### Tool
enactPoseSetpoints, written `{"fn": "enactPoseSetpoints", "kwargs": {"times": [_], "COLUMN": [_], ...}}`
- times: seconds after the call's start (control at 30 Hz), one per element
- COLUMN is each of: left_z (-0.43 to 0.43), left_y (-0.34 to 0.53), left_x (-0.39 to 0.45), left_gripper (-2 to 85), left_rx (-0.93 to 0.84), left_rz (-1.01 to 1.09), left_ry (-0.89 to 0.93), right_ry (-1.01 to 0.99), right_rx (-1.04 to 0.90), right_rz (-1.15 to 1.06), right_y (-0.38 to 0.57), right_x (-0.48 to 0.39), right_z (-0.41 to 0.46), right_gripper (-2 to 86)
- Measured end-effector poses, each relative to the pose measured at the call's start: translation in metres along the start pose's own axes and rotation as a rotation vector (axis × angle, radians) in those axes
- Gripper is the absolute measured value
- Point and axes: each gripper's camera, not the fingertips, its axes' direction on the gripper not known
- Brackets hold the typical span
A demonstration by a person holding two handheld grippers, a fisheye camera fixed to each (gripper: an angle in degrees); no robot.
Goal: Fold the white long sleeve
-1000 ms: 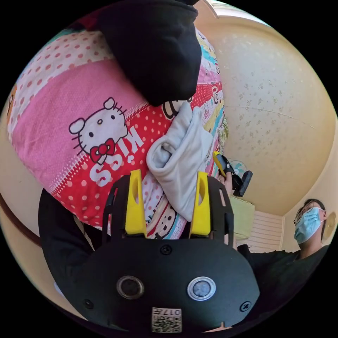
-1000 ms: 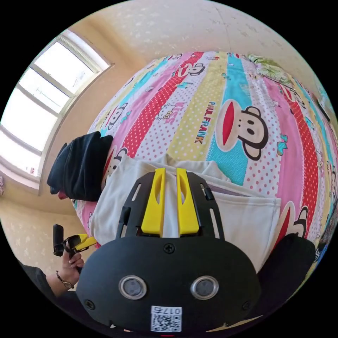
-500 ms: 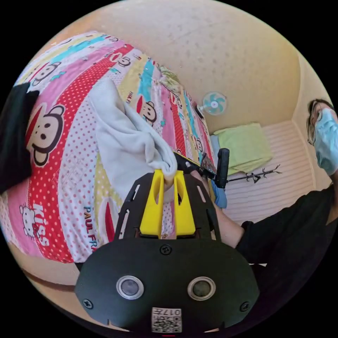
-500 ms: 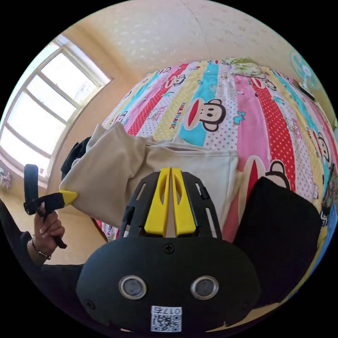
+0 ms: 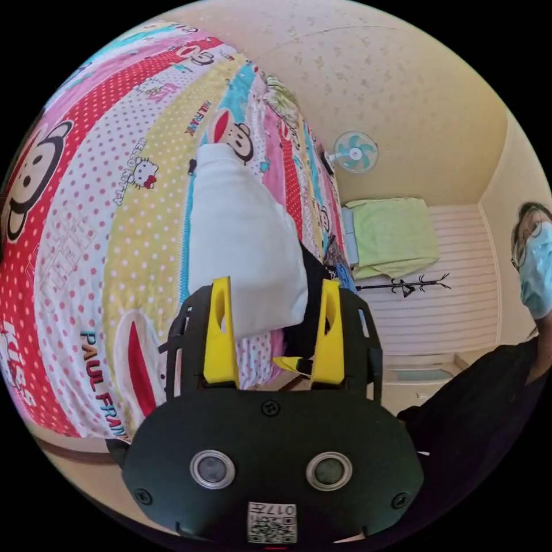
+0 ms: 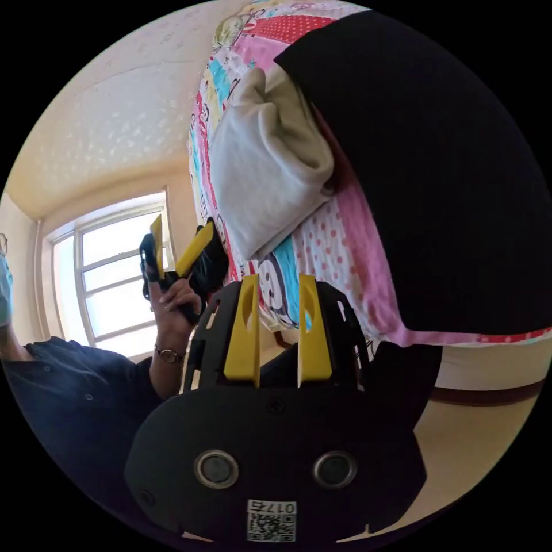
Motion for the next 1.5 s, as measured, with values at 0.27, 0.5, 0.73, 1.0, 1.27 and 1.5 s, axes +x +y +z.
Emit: {"fn": "enactPoseSetpoints", "kwargs": {"times": [0.27,0.5,0.73,1.0,1.27,1.5], "left_z": [0.075,0.023,-0.141,-0.343,-0.406,-0.381], "left_y": [0.030,0.035,0.040,0.124,0.227,0.234], "left_x": [-0.074,0.022,0.087,-0.006,-0.068,-0.079], "left_gripper": [9.1,7.2,9.9,11.2,10.8,10.5], "left_rx": [-0.232,-0.261,-0.152,0.157,0.450,0.450], "left_rz": [-0.259,-0.099,0.119,-0.141,-0.393,-0.400], "left_ry": [0.187,0.258,0.360,0.242,0.253,0.283], "right_ry": [-0.523,-0.766,-0.658,-0.787,-0.307,-0.061], "right_rx": [0.165,0.300,0.079,-0.150,-0.357,-0.540], "right_rz": [0.254,0.298,-0.092,-0.341,0.038,-0.164], "right_y": [-0.034,-0.061,-0.049,-0.057,-0.095,-0.062], "right_x": [0.020,-0.022,-0.224,-0.401,-0.334,-0.358], "right_z": [-0.009,-0.045,-0.009,0.176,0.429,0.454], "right_gripper": [24.6,19.1,12.0,11.5,11.2,4.4]}}
